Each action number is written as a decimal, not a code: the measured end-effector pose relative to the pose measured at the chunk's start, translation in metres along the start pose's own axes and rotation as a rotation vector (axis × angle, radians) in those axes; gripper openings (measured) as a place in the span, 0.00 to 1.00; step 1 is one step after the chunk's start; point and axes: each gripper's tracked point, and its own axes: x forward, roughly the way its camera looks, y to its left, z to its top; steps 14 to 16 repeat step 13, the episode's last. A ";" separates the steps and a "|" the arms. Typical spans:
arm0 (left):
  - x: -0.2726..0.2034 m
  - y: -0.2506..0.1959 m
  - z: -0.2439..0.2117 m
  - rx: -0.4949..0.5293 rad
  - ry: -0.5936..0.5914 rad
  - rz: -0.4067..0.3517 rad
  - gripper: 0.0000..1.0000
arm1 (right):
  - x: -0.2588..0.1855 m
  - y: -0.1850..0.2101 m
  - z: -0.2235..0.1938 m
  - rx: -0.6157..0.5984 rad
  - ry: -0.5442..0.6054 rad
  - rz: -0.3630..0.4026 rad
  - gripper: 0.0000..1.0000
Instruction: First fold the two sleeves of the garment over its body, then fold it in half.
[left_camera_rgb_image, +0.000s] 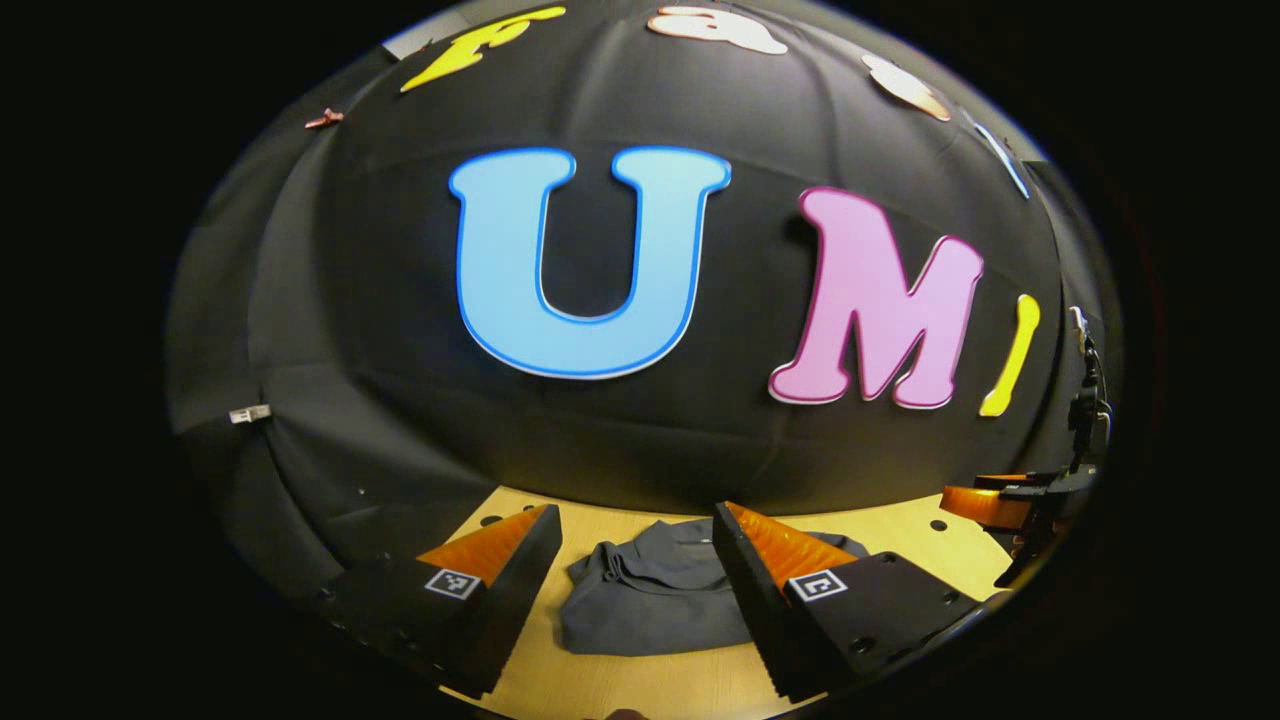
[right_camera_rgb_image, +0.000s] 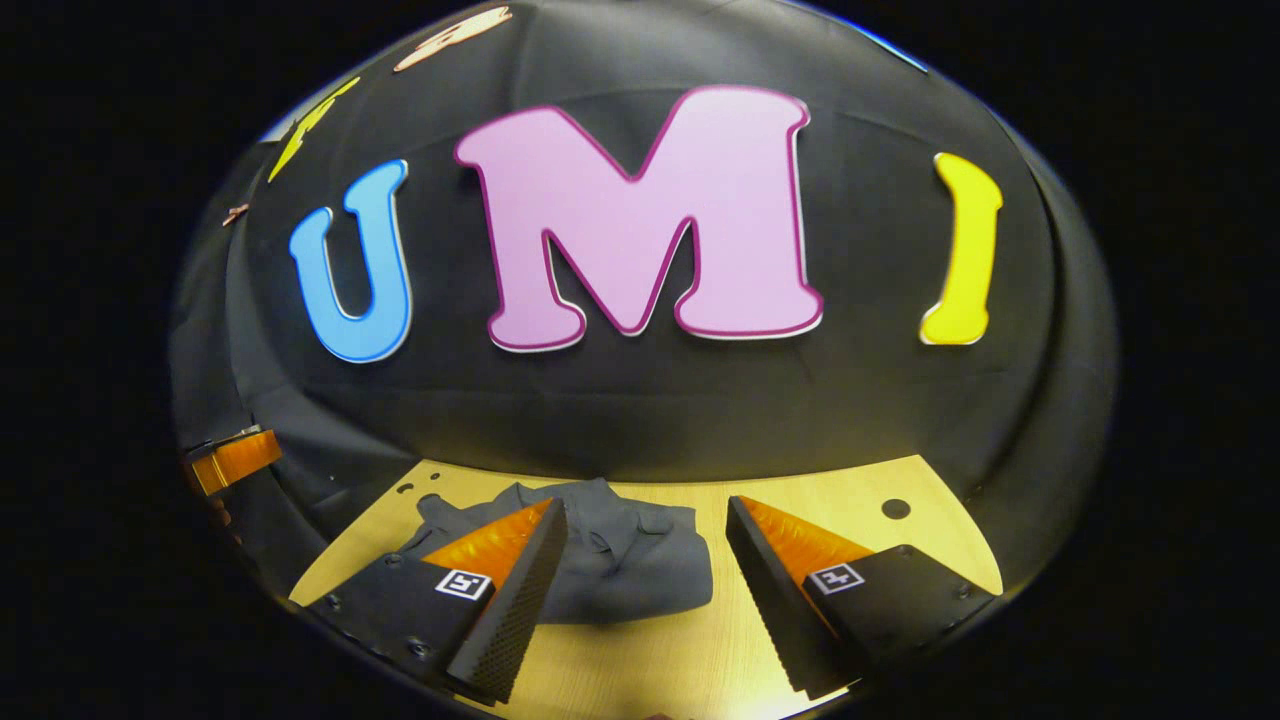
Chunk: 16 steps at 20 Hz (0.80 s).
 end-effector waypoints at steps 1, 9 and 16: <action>-0.018 -0.002 0.004 0.007 -0.011 -0.006 0.96 | -0.018 -0.001 0.003 0.007 -0.017 -0.007 0.99; -0.165 -0.014 -0.014 -0.012 -0.060 -0.018 0.96 | -0.151 -0.020 0.001 0.042 -0.143 -0.071 0.98; -0.210 -0.029 -0.058 -0.083 -0.028 -0.020 0.96 | -0.198 -0.031 -0.033 0.037 -0.115 -0.088 0.98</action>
